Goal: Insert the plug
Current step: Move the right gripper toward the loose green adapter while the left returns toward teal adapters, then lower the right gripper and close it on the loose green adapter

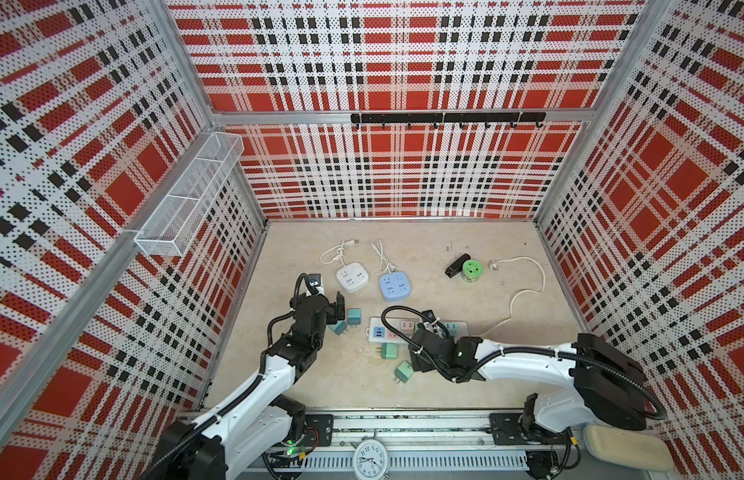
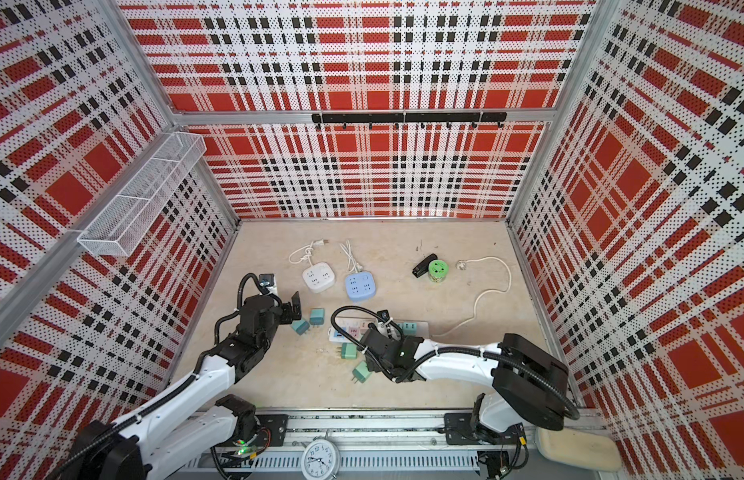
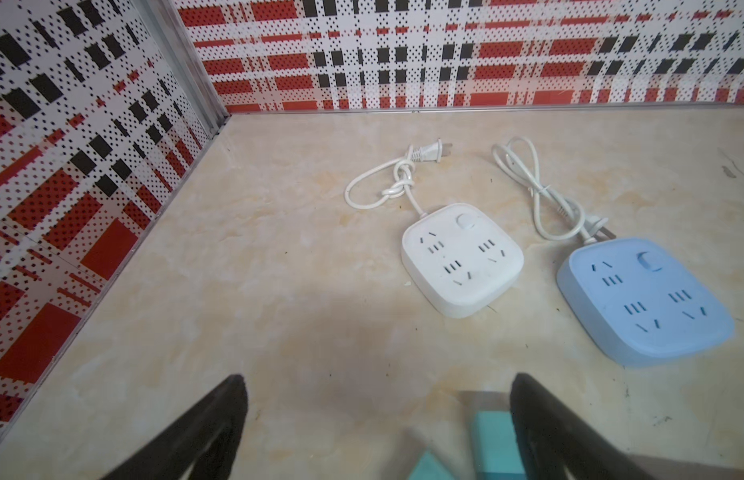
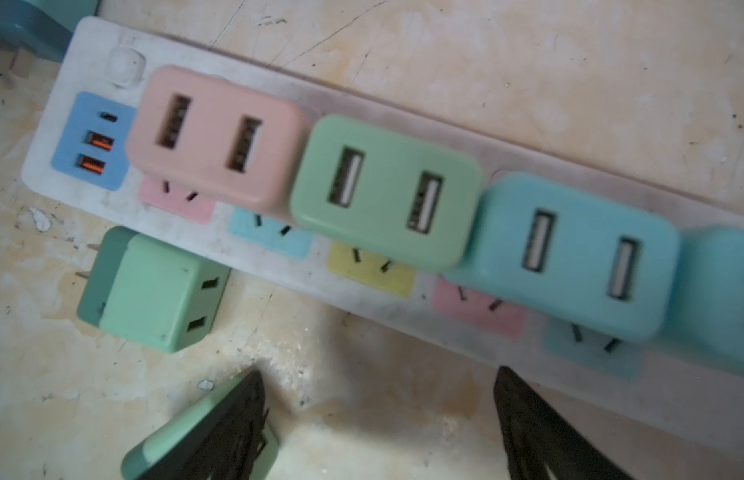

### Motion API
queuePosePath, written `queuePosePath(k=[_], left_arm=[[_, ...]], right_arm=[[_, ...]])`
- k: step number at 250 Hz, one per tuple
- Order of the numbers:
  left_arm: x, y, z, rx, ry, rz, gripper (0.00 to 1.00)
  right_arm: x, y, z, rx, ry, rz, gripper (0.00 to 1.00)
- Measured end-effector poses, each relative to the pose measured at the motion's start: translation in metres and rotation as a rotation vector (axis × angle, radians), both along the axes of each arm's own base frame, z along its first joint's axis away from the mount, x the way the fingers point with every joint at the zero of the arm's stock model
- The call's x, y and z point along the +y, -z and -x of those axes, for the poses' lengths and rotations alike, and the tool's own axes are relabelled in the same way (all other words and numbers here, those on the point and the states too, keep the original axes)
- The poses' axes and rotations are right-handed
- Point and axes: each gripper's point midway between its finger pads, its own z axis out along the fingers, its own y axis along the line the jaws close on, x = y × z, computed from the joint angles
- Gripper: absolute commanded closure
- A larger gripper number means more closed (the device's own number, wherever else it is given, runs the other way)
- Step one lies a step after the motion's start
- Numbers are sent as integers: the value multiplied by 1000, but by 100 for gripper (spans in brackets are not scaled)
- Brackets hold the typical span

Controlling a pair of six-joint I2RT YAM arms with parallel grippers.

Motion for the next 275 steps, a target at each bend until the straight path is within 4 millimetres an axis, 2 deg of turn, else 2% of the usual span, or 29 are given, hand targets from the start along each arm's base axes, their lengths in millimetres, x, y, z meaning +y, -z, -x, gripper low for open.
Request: queuePosePath(k=[23,50,85,133,204,275], left_arm=[[-2,-3,0,-6,2,-1,1],[2,-16,3,-47,-12,9,1],[5,-27,6,-87,-21,25,1],[5,-24,5,-77,-21,21,1],[5,-22,5,-71,-21,19,1],[5,-22,5,-71,-21,19,1]], right_arm=[[-2,2,4,7,-4,15,12],[-2,2,7,12,-7,21,11],[5,2,15,12,-46,19,10],[17,3,25,28,-95,-2,9],[43,2,27,27,-145,0,7],[54,6,25,29,-159,17,6]])
